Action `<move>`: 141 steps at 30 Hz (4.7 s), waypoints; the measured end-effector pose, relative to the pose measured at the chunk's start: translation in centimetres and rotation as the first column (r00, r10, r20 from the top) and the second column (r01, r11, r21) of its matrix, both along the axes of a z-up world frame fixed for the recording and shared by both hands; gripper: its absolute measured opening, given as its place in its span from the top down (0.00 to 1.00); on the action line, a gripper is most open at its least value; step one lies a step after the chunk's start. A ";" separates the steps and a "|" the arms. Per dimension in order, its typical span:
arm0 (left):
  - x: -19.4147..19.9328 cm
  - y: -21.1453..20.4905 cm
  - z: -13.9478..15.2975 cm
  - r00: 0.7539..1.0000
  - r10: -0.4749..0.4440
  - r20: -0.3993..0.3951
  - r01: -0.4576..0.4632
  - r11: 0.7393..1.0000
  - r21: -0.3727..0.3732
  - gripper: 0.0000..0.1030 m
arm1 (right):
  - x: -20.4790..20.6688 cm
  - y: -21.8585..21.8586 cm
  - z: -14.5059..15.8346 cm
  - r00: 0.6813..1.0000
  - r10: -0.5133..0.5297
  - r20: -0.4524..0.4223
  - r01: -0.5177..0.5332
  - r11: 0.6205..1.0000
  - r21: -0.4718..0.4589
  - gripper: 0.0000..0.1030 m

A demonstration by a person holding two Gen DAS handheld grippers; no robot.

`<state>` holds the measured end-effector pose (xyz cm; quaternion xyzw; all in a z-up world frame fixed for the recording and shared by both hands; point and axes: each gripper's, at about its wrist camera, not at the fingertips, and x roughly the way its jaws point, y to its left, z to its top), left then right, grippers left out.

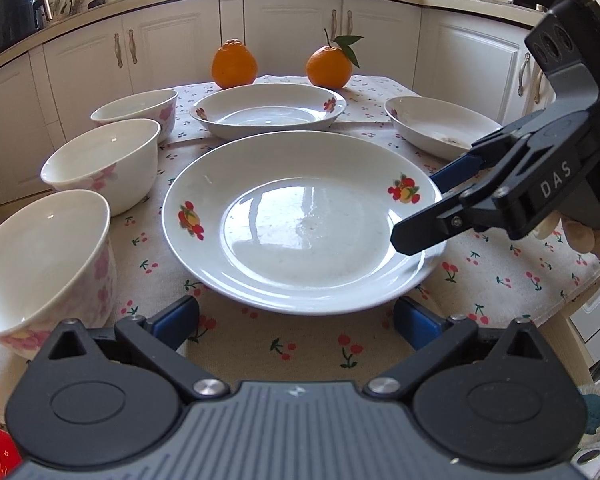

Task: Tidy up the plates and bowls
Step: 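Grasp the rim of the large white plate with the right tool and lift, then carry the held plate with the right tool and lower it onto the stained plate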

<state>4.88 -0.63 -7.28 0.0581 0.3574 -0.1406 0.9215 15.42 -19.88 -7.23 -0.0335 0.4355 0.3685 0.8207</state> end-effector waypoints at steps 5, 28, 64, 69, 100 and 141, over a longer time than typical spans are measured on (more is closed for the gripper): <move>0.0 0.0 0.0 1.000 -0.004 0.001 0.004 1.000 -0.001 0.00 | 1.6 0.5 0.1 1.000 0.014 -0.019 -0.014 1.000 0.002 0.00; 0.5 -0.5 0.2 0.999 -0.027 0.029 0.026 0.999 0.023 0.01 | 9.7 3.9 1.2 0.970 0.223 -0.093 -0.224 0.975 0.005 0.00; 1.1 -1.1 1.7 0.991 -0.135 0.002 0.135 0.990 0.047 0.06 | 9.8 2.7 2.7 0.963 0.235 -0.134 -0.229 0.972 0.055 0.14; 1.6 -1.7 2.2 0.986 -0.170 -0.002 0.170 0.985 0.037 0.09 | 9.6 1.4 3.3 0.973 0.200 -0.115 -0.195 0.979 0.053 0.14; 10.1 -11.3 3.9 0.912 -0.410 -0.008 0.410 0.912 -0.010 0.10 | 11.3 -11.8 5.3 0.995 -0.100 -0.006 0.100 0.994 0.040 0.13; 14.3 -16.1 2.0 0.864 -0.502 -0.047 0.502 0.865 0.005 0.07 | 11.8 -18.4 2.2 0.959 -0.279 -0.046 0.282 0.958 0.056 0.13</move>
